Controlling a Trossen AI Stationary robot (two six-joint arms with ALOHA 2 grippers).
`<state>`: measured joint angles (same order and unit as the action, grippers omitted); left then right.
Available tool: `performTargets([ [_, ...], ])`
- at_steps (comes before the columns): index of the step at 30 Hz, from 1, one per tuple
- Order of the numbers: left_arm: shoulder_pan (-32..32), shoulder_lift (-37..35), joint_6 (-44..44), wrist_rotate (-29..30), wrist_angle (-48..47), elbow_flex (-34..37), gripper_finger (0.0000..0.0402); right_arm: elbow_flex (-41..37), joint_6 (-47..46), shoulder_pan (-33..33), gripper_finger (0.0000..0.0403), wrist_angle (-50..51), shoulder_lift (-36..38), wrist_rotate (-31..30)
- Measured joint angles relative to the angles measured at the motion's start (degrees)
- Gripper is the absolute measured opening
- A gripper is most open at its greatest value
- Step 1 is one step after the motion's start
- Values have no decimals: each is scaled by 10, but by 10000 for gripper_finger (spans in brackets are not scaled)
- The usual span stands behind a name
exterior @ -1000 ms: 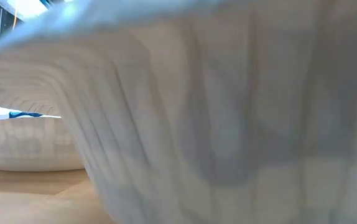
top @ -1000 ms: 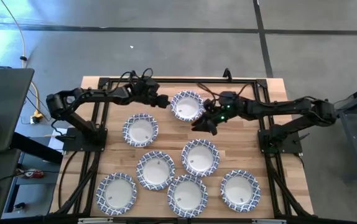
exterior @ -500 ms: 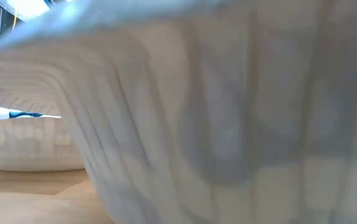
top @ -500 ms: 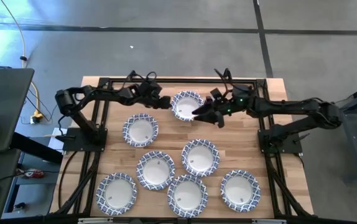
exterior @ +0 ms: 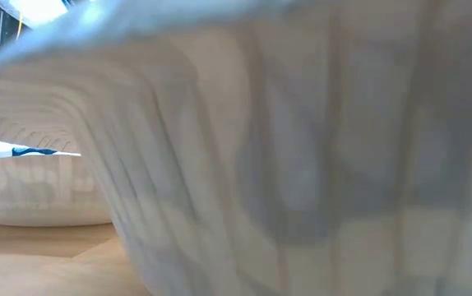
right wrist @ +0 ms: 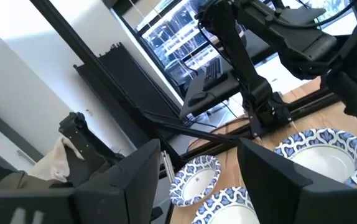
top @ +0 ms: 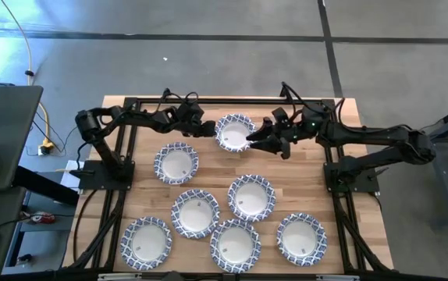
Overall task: Nest bowls inside each other
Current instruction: Stack the white patterned bowl on top of the other white patterned bowls
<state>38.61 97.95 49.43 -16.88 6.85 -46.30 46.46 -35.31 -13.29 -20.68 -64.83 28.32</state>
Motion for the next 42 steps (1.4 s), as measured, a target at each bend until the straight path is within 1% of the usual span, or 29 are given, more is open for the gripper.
performTargets([
  [9, 17, 0, 17, 18, 0, 0, 159, 0, 4, -2, 206, -1, 1, 0],
  [16, 19, 0, 51, 27, 14, 0, 159, 0, 14, -2, 206, -1, 1, 0],
  [23, 18, 0, 88, 27, 21, 0, 159, 0, 18, -15, 206, -1, 1, -1],
  [33, 10, 0, 100, 16, 19, 0, 159, 0, 23, -38, 206, -1, 1, 8],
  [42, -9, 43, 114, 3, 26, 0, 159, 0, 24, -47, 206, -1, 1, 23],
])
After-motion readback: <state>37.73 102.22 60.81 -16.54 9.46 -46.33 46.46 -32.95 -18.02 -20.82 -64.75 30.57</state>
